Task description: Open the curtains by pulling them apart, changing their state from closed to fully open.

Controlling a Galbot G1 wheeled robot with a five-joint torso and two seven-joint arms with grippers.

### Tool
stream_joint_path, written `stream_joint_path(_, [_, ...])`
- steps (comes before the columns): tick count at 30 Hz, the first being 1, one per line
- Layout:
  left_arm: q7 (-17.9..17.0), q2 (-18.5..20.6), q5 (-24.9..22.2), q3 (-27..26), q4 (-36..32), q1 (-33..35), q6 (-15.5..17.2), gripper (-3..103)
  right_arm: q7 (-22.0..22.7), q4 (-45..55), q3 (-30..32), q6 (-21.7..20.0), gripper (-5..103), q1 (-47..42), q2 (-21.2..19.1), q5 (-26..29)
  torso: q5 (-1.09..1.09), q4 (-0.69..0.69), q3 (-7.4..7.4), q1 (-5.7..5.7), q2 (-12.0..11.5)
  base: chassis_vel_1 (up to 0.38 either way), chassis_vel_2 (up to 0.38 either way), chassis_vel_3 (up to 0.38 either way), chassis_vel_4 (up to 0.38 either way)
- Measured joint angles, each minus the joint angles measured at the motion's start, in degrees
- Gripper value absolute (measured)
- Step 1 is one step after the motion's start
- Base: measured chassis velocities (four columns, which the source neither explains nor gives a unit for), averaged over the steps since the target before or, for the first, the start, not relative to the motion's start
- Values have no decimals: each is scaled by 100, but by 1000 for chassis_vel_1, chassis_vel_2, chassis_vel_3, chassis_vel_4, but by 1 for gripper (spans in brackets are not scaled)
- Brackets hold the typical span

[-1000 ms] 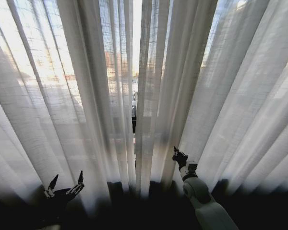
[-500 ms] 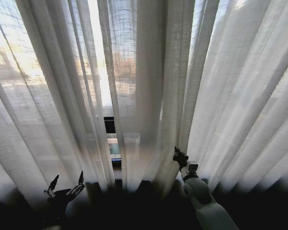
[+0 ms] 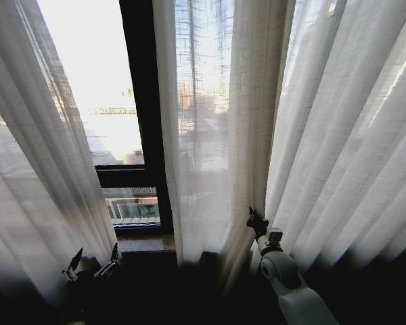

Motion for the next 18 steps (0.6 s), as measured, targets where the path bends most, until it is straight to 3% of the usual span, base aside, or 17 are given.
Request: stream_joint_path(18, [3,1,-39,-28,-17,32,-28,100,12,17,24,8,0,-14,-32,2,1,-1,0,1,0,-346,-350,345,355])
